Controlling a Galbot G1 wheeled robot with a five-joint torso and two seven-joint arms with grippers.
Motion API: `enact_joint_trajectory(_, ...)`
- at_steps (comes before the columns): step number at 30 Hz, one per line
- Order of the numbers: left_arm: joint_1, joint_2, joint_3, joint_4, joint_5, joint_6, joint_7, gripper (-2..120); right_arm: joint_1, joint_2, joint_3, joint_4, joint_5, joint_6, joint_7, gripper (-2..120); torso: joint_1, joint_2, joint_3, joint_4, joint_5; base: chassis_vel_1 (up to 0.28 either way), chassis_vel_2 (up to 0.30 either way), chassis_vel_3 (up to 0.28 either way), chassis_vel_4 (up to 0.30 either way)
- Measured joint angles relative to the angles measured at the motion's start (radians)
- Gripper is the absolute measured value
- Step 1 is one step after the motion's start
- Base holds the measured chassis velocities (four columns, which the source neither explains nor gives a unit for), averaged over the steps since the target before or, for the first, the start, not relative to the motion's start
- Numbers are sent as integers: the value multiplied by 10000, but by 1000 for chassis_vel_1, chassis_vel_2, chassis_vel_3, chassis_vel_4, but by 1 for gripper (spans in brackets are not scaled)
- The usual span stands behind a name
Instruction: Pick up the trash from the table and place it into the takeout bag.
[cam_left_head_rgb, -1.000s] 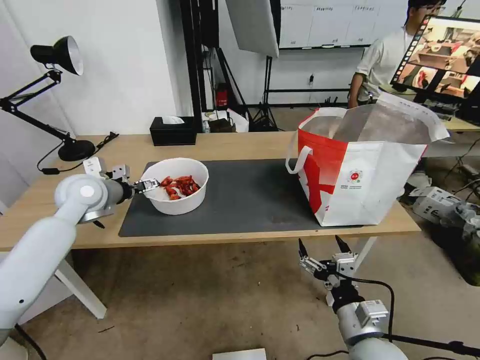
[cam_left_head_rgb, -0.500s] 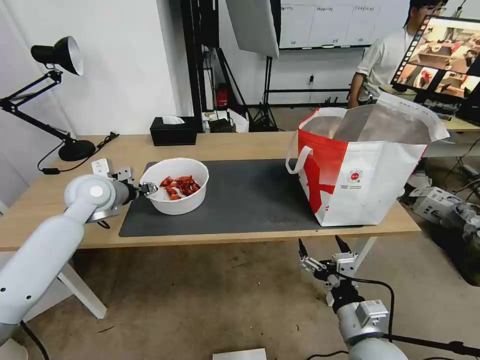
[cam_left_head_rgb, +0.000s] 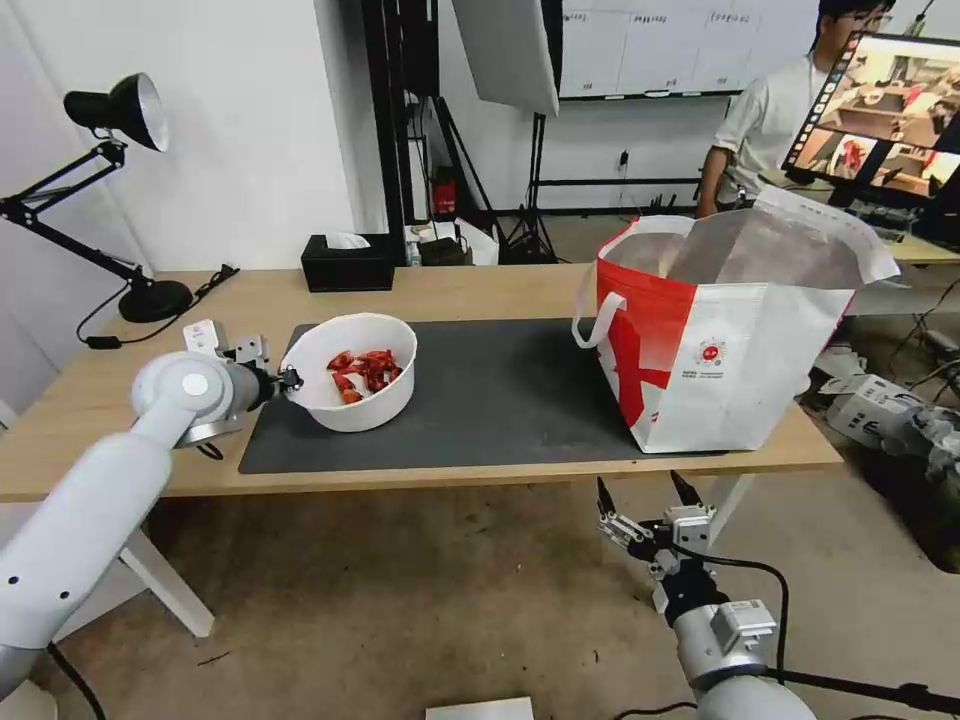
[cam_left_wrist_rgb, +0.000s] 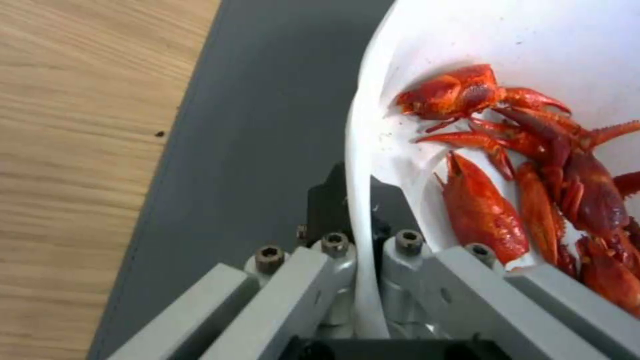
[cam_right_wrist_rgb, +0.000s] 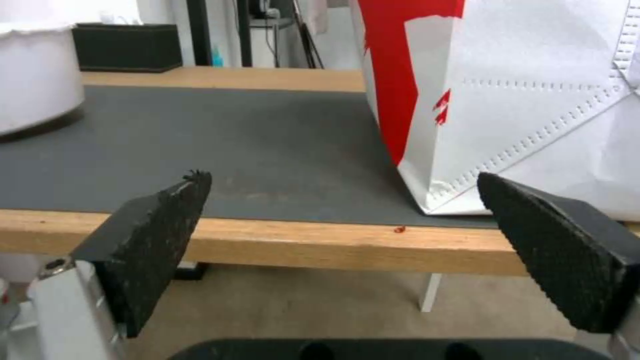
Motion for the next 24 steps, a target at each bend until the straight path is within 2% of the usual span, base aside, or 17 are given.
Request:
enact_joint_trajectory(9, 89, 235, -41, -171, -17, 10, 17, 0, 0, 0, 0, 0, 0, 0, 0, 100, 2, -2, 3, -6, -9, 0, 0, 0, 0)
enact_joint_trajectory(14, -37, 387, -33, -278, -15, -80, -15, 0, 0, 0, 0, 0, 0, 0, 0, 100, 2, -3, 3, -1, -6, 0, 0, 0, 0)
enact_joint_trajectory(16, -71, 421, -52, -601, 23, -303, -3, 0, 0, 0, 0, 0, 0, 0, 0, 100, 2, -3, 4, -2, -5, 0, 0, 0, 0)
enact_joint_trajectory(24, -191, 624, 31, -1197, 689, -1145, 747, 0, 0, 0, 0, 0, 0, 0, 0, 100, 2, -3, 3, -2, -2, 0, 0, 0, 0)
